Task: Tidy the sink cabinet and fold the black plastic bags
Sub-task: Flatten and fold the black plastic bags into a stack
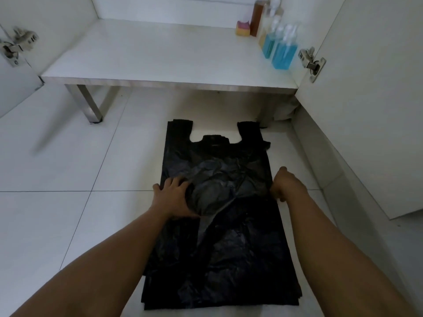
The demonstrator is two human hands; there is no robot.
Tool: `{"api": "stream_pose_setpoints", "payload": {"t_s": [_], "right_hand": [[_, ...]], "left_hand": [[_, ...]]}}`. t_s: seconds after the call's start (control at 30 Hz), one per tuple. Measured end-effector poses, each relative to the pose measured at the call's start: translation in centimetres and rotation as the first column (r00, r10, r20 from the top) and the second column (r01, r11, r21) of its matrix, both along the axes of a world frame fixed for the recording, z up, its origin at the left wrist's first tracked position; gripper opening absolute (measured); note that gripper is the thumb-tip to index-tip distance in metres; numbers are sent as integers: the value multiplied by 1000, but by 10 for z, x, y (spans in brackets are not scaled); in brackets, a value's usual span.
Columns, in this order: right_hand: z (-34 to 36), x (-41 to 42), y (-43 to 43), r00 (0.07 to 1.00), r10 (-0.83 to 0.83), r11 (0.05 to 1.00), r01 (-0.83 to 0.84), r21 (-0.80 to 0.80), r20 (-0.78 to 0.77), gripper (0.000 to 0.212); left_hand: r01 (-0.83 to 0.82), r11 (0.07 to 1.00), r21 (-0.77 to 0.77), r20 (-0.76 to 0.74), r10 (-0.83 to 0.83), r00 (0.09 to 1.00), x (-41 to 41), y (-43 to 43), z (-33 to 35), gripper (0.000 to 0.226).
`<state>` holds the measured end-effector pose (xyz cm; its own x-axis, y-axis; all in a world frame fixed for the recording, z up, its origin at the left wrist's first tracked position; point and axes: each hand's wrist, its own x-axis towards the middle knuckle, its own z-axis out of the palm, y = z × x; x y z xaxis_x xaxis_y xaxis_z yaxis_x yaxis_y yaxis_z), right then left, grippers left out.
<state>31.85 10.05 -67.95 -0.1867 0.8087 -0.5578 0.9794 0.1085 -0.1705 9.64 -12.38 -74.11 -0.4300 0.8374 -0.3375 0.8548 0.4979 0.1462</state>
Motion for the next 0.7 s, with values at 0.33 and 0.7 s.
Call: {"api": "stream_pose_setpoints", "payload": {"t_s": [0.33, 0.7], "right_hand": [[-2, -21, -20, 896, 233, 958, -278, -68, -377, 47], [-5, 22, -24, 991, 113, 964, -128, 235, 75, 23]], "left_hand": [[-34, 999, 27, -15, 35, 999, 12, -2, -6, 141], [-37, 999, 18, -28, 37, 999, 17, -1, -2, 154]]}}
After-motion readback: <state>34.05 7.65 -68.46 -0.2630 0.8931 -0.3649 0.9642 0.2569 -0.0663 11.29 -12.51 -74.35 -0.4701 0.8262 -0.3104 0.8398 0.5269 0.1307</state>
